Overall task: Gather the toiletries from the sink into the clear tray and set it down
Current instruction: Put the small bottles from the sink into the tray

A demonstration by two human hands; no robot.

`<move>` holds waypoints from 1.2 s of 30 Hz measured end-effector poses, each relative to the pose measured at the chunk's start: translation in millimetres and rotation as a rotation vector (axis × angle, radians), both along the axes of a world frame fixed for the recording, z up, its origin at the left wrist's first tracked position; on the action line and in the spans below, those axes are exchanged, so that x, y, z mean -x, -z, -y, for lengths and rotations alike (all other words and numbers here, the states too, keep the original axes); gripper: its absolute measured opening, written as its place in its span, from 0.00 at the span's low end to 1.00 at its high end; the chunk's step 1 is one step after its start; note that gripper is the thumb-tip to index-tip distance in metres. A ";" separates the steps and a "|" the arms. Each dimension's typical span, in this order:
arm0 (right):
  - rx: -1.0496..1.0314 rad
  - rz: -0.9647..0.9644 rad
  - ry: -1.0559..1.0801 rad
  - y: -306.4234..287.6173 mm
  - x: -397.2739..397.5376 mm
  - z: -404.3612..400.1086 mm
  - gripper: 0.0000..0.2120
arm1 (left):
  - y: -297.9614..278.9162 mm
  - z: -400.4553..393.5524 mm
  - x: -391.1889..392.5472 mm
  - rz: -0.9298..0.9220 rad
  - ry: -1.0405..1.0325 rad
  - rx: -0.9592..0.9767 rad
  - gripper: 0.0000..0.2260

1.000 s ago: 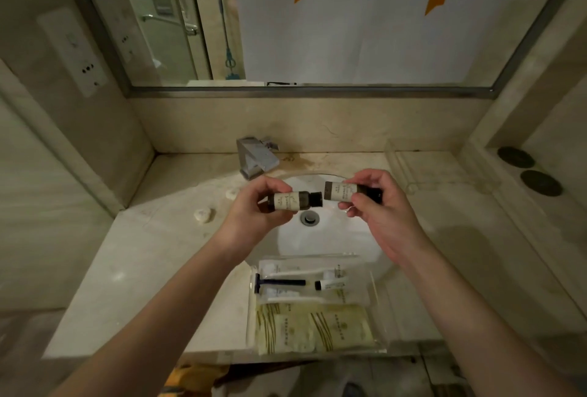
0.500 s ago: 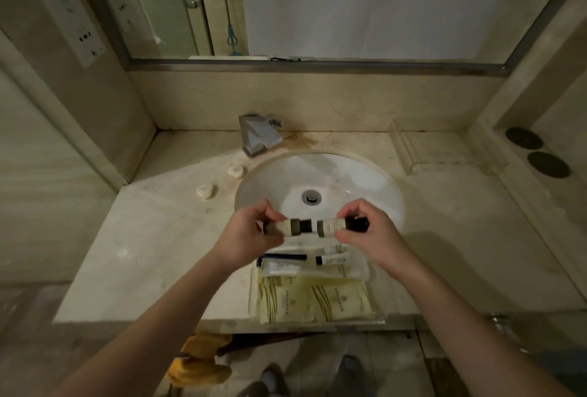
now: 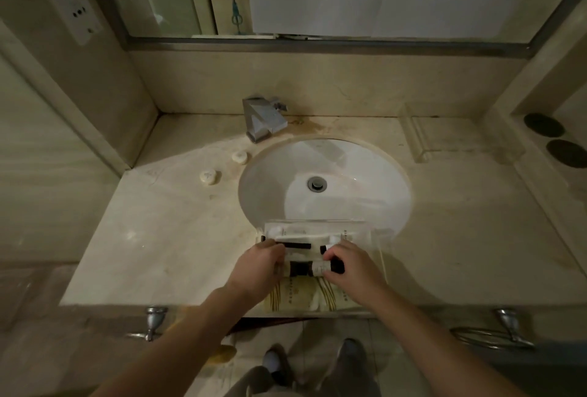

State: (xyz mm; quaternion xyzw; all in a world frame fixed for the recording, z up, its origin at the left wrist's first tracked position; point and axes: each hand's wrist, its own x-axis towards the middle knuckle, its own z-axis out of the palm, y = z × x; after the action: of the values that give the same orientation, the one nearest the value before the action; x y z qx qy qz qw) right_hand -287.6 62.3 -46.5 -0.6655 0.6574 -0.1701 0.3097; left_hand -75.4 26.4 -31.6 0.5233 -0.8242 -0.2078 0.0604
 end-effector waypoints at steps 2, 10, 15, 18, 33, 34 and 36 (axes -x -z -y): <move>0.090 -0.116 -0.052 5.2 -0.2 -0.1 0.11 | 3.0 -1.2 -1.3 0.026 0.012 0.052 0.03; 0.166 -0.169 -0.101 18.3 0.2 -2.6 0.08 | 4.6 1.5 -6.4 0.037 0.047 0.005 0.09; 0.152 -0.227 -0.172 14.0 0.5 2.4 0.15 | 5.8 6.9 -9.1 0.074 0.041 -0.053 0.14; 0.130 -0.131 -0.116 5.0 -5.5 10.6 0.17 | 0.6 16.0 -13.5 -0.006 -0.015 -0.157 0.21; 0.088 0.024 -0.119 -31.0 -89.1 152.5 0.11 | -19.8 131.5 -73.0 -0.197 -0.758 -0.058 0.12; 0.067 0.018 -0.130 -29.3 -94.9 163.5 0.12 | -16.9 137.5 -77.9 -0.201 -0.799 -0.069 0.13; 0.018 -0.003 -0.144 -24.8 -106.0 184.4 0.14 | -11.4 148.0 -86.5 -0.207 -0.868 -0.085 0.14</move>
State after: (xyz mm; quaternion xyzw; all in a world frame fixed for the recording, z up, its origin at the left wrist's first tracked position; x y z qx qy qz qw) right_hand -181.5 -122.0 -21.7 -0.7143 0.6066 -0.1523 0.3142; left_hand 11.0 -121.6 -20.2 0.7991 -0.5088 -0.2483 0.2023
